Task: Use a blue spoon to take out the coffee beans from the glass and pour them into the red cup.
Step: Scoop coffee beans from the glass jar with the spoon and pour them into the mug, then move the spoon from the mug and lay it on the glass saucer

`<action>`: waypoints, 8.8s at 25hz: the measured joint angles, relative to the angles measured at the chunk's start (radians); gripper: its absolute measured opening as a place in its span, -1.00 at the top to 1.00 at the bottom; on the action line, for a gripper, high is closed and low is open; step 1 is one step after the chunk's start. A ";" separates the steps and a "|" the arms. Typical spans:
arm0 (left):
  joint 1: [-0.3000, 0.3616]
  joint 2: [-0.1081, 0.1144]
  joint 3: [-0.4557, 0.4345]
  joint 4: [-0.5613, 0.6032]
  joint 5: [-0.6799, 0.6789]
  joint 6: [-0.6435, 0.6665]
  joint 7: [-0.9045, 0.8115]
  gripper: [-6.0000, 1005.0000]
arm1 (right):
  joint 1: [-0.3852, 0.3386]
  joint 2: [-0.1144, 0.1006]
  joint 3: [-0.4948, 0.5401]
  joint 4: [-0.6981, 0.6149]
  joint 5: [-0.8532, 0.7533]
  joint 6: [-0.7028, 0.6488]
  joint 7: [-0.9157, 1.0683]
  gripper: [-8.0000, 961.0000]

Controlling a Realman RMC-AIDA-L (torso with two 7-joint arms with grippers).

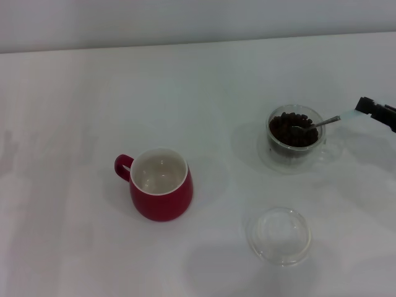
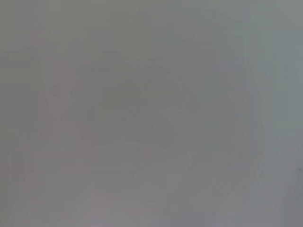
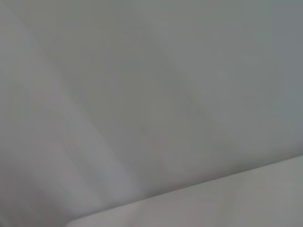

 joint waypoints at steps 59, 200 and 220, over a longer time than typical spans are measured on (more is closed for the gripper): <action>0.002 0.002 -0.026 -0.038 0.000 0.004 0.000 -0.78 | 0.007 -0.051 -0.023 0.026 0.004 0.045 0.555 0.67; -0.014 -0.003 -0.025 -0.033 -0.010 -0.022 0.000 -0.78 | -0.062 0.051 -0.333 0.157 0.009 -0.245 0.009 0.67; -0.005 -0.003 -0.023 -0.030 -0.010 -0.022 0.000 -0.78 | -0.035 0.096 -0.423 0.155 0.007 -0.147 0.078 0.67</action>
